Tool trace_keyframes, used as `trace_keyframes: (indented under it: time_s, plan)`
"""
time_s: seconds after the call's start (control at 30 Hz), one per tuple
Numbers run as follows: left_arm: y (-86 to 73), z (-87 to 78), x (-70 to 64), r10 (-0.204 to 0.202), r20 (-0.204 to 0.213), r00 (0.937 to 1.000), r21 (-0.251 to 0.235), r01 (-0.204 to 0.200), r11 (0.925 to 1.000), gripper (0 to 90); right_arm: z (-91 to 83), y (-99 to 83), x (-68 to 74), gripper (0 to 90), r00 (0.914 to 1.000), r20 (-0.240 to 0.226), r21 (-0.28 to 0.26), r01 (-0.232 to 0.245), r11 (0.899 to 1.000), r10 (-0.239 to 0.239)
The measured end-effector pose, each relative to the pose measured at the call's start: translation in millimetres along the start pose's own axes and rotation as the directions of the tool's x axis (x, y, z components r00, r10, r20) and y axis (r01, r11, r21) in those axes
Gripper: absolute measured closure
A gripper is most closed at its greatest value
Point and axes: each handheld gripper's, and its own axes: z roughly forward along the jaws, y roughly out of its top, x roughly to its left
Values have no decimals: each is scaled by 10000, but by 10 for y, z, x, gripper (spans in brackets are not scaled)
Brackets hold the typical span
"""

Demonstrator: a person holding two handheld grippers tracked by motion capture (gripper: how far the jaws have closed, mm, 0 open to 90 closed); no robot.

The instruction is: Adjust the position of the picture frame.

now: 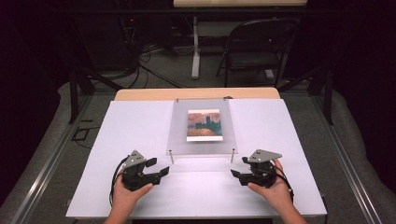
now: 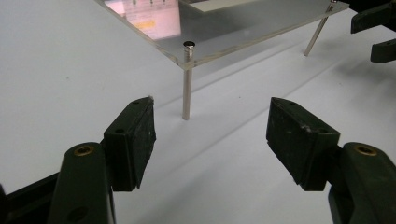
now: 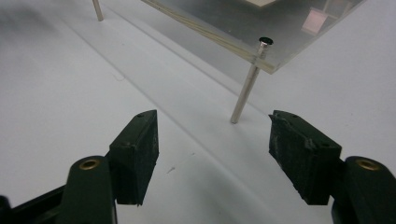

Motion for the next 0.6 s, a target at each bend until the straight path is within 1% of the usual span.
trace_keyframes:
  time_s: [0.07, 0.17, 0.23, 0.33, 0.4, 0.47, 0.6]
  plan:
    - [9, -39, 12, -91, -61, 9999, -80, 91, 9999, 325, -8, 7, -4, 324, 10000, 86, 32, 39, 10000, -39]
    - [19, -73, 24, -91, -292, 9995, -96, 89, 9999, 324, -7, 3, -12, 323, 10000, -8, 138, 57, 9999, -57]
    - [24, -90, 34, -103, -405, 9991, -10, 103, 9999, 324, -3, -2, -15, 322, 10000, 10, 258, 30, 9997, -31]
    - [33, -107, 59, -279, -613, 9977, 97, 285, 9995, 325, -11, 4, -14, 322, 10000, 33, 249, 49, 9997, -49]
    - [42, -121, 88, -397, -597, 9974, 150, 407, 9991, 325, -21, 15, -17, 321, 9999, 83, 241, 90, 9997, -92]
    - [54, -138, 105, -413, -595, 9974, 142, 422, 9990, 327, -33, 28, -18, 321, 9999, 123, 222, 106, 9997, -109]
    - [103, -185, 123, -233, -572, 9981, 15, 234, 9997, 329, -77, 64, -14, 321, 9998, 94, 152, 186, 9997, -188]
